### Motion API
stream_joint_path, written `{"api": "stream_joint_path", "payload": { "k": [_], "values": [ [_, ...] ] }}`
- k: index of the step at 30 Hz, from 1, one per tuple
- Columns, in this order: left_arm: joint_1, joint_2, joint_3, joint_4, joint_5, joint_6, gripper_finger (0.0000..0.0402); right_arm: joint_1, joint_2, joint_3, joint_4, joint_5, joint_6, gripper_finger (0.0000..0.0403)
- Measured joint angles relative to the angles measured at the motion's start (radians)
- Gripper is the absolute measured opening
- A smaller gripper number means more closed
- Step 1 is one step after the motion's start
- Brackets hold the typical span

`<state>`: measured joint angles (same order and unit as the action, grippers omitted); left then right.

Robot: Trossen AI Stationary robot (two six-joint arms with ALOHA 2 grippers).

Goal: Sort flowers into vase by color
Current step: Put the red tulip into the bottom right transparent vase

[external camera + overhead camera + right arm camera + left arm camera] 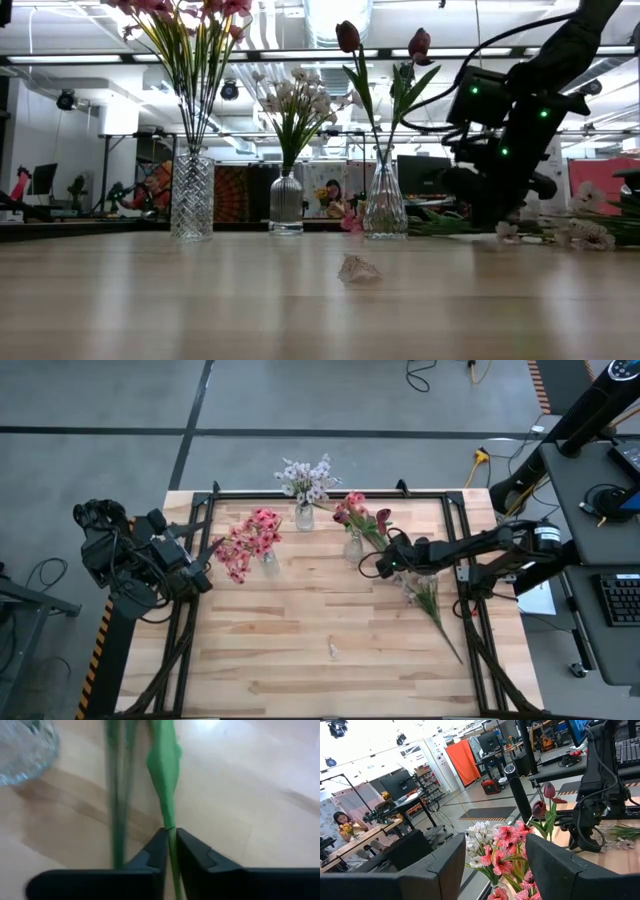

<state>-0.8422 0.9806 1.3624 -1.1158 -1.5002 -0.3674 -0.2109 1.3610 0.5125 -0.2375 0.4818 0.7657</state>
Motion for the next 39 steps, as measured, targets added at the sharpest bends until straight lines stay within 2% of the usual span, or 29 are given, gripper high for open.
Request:
{"api": "stream_joint_path", "payload": {
  "k": [2,9,13,17,20,23,33,39],
  "values": [
    [0.0,0.0,0.0,0.0,0.0,-0.001,0.019,0.0,-0.014,0.0,0.005,0.017,0.002,0.0016],
    [0.0,0.0,0.0,0.0,0.0,-0.002,0.019,0.001,-0.081,0.0,0.003,0.091,0.032,0.0013],
    [0.0,0.0,0.0,0.001,0.0,-0.012,0.019,0.001,-0.142,0.001,-0.015,0.098,0.037,0.0013],
    [0.0,0.0,0.0,0.015,0.0,-0.015,0.019,0.026,-0.176,0.037,-0.138,0.097,0.056,0.0013],
    [0.0,0.0,0.0,0.019,0.0,-0.017,0.019,0.058,-0.204,0.076,-0.229,0.193,0.071,0.0013],
    [0.0,0.0,0.0,0.024,0.0,-0.02,0.019,0.067,-0.24,0.11,-0.277,0.245,0.053,0.0013],
    [0.0,0.021,0.0,0.057,0.0,-0.035,0.019,0.067,-0.411,0.286,-0.311,0.421,-0.251,0.0012],
    [0.0,0.052,0.0,0.077,-0.005,-0.035,0.019,0.067,-0.468,0.428,-0.308,0.465,-0.468,0.0012]
  ]
}}
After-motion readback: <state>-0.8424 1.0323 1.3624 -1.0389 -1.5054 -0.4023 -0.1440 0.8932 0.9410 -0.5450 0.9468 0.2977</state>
